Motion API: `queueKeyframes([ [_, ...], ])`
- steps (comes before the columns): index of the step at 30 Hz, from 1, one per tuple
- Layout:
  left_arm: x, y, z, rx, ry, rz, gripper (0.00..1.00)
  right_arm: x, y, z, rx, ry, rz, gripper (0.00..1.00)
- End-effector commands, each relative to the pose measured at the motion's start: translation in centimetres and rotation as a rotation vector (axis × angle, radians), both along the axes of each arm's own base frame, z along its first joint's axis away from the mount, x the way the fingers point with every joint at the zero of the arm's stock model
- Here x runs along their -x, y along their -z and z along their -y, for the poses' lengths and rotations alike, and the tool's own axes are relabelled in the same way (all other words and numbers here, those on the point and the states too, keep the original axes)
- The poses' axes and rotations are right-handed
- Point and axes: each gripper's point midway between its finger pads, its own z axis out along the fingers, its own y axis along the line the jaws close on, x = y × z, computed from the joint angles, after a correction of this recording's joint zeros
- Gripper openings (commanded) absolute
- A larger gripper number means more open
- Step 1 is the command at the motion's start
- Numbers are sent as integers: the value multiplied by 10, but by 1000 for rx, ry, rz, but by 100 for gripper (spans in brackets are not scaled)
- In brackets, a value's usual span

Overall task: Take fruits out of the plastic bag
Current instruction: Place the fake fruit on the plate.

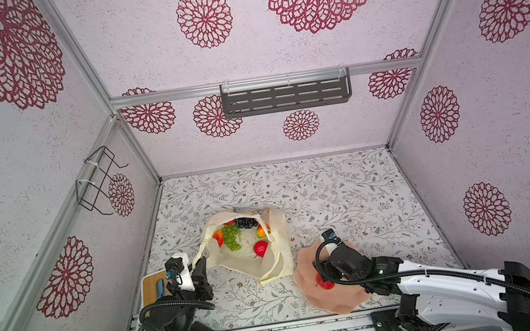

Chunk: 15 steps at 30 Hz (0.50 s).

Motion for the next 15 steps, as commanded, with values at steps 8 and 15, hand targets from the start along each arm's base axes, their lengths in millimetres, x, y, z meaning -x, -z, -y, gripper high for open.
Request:
queueKeyframes([
  [8, -2, 1, 2, -10, 5, 5, 17, -10, -74, -10, -65, -116, 241, 85],
  [15, -3, 2, 5, -14, 20, -4, 17, -3, -102, -25, -145, -234, 353, 85],
])
